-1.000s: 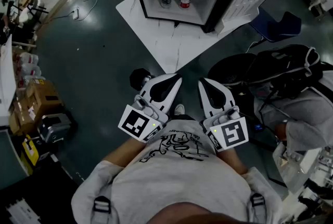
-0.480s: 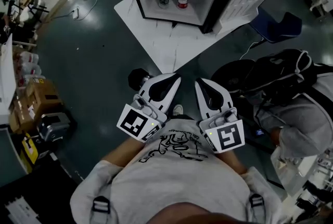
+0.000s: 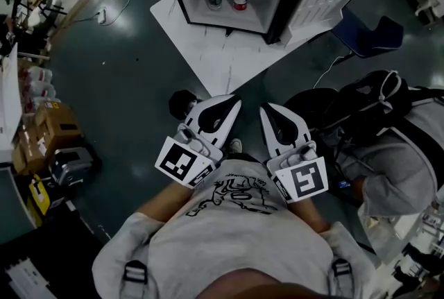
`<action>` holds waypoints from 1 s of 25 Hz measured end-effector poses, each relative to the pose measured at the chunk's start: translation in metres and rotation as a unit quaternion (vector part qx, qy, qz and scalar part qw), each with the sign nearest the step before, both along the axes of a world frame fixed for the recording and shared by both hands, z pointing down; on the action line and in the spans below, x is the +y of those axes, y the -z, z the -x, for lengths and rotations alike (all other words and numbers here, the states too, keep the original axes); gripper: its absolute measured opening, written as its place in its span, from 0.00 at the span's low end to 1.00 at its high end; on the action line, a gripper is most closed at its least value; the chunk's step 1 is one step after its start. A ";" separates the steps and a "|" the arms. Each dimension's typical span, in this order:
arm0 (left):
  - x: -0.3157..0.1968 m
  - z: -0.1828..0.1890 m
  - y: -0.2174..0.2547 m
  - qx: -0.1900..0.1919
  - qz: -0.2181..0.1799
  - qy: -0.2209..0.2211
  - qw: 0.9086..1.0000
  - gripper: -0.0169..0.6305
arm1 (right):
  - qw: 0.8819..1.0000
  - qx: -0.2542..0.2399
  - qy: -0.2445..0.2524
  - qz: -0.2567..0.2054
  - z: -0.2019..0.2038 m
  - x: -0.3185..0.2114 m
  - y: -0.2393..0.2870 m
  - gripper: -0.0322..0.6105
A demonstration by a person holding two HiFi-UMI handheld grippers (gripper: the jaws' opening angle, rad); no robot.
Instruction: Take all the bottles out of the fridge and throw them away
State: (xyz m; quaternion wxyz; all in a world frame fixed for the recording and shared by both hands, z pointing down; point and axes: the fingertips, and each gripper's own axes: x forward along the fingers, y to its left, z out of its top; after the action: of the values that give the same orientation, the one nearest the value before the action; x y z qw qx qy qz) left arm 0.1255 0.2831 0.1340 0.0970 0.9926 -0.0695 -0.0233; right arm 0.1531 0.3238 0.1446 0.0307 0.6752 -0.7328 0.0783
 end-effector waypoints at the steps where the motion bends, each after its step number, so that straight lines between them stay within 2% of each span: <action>1: 0.000 -0.001 -0.001 -0.001 0.000 -0.001 1.000 0.05 | 1.000 -0.001 0.000 -0.002 -0.001 0.000 0.000 0.09; 11: -0.012 -0.008 -0.006 -0.004 0.008 -0.003 1.000 0.05 | 1.000 0.003 0.005 0.001 -0.007 -0.015 -0.002 0.09; 25: -0.071 -0.020 -0.007 0.000 0.012 -0.013 1.000 0.05 | 1.000 0.007 0.005 0.017 -0.018 -0.073 -0.007 0.09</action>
State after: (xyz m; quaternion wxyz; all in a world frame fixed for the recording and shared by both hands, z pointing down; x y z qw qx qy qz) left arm 0.1452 0.2119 0.1409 0.1089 0.9922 -0.0573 -0.0216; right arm 0.1708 0.2510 0.1515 0.0479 0.6712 -0.7347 0.0862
